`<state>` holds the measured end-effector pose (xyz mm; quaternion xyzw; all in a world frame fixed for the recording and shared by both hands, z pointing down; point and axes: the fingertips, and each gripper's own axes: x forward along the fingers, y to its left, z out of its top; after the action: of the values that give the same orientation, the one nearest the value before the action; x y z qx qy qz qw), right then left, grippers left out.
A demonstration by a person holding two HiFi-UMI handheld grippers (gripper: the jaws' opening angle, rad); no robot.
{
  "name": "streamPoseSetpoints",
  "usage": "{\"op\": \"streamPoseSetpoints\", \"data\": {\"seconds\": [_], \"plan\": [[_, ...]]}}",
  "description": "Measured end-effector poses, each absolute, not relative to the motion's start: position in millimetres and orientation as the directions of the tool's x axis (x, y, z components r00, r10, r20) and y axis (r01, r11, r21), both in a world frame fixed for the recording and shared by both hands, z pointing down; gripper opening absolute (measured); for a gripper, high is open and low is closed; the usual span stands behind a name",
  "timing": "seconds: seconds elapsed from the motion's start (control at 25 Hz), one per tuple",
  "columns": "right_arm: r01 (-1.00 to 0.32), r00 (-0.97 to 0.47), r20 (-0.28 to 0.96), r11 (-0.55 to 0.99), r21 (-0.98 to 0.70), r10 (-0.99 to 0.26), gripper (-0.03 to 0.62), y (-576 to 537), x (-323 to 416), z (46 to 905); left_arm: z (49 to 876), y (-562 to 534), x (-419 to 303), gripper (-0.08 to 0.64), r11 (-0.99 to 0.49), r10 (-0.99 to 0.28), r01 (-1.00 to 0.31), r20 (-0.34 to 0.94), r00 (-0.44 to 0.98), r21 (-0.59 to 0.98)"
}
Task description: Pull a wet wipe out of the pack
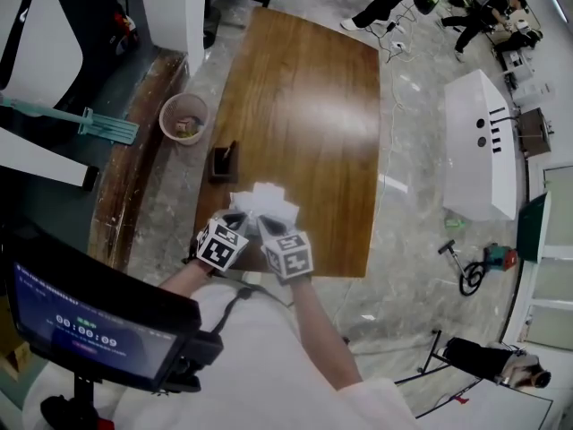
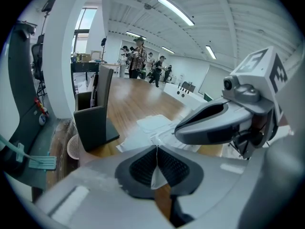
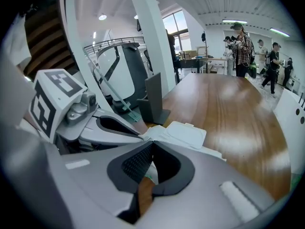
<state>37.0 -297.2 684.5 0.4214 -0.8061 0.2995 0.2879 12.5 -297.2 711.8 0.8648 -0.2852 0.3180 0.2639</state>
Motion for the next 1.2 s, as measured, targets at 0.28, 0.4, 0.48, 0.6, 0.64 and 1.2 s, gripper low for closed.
{"op": "streamPoseSetpoints", "data": {"seconds": [0.28,0.4,0.48,0.6,0.64,1.2], "plan": [[-0.853,-0.487,0.675,0.466,-0.233,-0.554,0.009,-302.0,35.7,668.2,700.8,-310.1,9.1,0.011,-0.692,-0.344,-0.667,0.685,0.642,0.278],[-0.856,-0.488,0.654,0.465,-0.227,-0.578,0.009,-302.6,36.6,658.1,697.7,-313.7,7.7,0.011,-0.695,-0.348,-0.665,0.682,0.644,0.273],[-0.858,-0.487,0.643,0.461,-0.227,-0.591,0.009,-302.7,38.2,654.1,696.6,-315.0,6.6,0.011,-0.693,-0.349,-0.666,0.679,0.646,0.276],[-0.860,-0.488,0.619,0.460,-0.221,-0.616,0.009,-305.3,40.1,648.9,692.0,-321.8,5.6,0.011,-0.690,-0.369,-0.670,0.663,0.651,0.273],[-0.860,-0.490,0.606,0.459,-0.221,-0.626,0.009,-306.8,40.5,644.8,692.0,-323.9,5.4,0.011,-0.692,-0.374,-0.670,0.660,0.652,0.269],[-0.873,-0.484,0.491,0.442,-0.207,-0.724,0.009,-319.5,45.0,604.2,682.4,-337.9,-3.4,0.044,-0.705,-0.405,-0.668,0.638,0.655,0.238]]}}
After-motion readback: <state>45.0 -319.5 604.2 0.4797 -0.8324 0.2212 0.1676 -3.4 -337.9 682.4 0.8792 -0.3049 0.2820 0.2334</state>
